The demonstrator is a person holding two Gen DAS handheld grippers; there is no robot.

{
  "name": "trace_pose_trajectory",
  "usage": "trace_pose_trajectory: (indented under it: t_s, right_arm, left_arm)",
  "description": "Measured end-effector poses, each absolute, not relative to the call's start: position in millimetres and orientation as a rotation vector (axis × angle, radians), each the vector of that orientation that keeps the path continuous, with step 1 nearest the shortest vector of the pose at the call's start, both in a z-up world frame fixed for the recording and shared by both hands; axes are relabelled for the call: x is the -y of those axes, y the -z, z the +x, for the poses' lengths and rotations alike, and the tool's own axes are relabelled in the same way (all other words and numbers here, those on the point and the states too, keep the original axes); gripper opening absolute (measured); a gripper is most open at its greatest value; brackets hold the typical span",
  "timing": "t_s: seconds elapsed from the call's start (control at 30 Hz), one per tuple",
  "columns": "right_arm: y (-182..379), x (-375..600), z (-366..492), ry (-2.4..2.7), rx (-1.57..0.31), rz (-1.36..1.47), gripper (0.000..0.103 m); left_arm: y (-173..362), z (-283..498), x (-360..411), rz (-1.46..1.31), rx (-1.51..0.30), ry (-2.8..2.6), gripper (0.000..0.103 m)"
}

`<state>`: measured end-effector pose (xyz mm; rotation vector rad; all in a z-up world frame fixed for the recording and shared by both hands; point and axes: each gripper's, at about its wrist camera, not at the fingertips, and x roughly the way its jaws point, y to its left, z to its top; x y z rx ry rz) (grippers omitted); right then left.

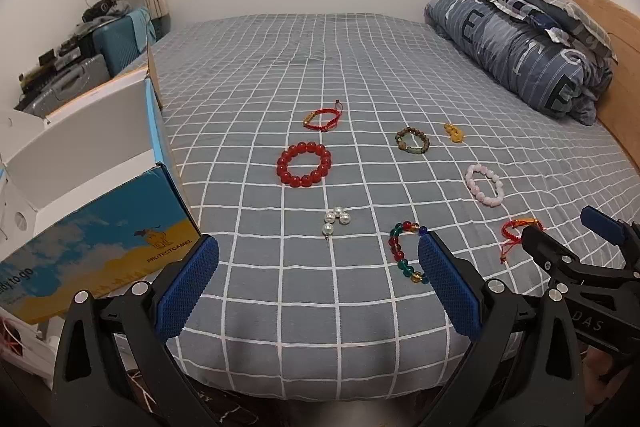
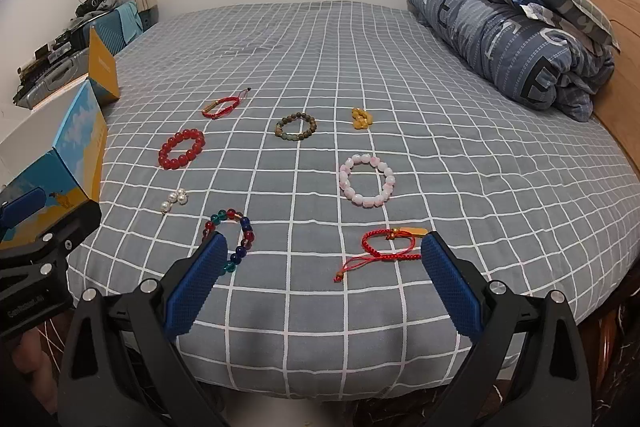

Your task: Organize jewelry

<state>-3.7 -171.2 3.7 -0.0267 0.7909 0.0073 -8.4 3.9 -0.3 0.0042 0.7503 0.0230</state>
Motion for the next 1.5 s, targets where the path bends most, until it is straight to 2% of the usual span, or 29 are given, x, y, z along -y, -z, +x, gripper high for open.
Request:
trace_pose_trajectory:
  t_s: [1.5]
  right_arm:
    - [-1.2,178.6,-3.6,0.001,-0.773,-0.034,0.094]
  left_arm:
    - [1.1,-7.3,3.0,0.017,-0.735,-0.011,0.098]
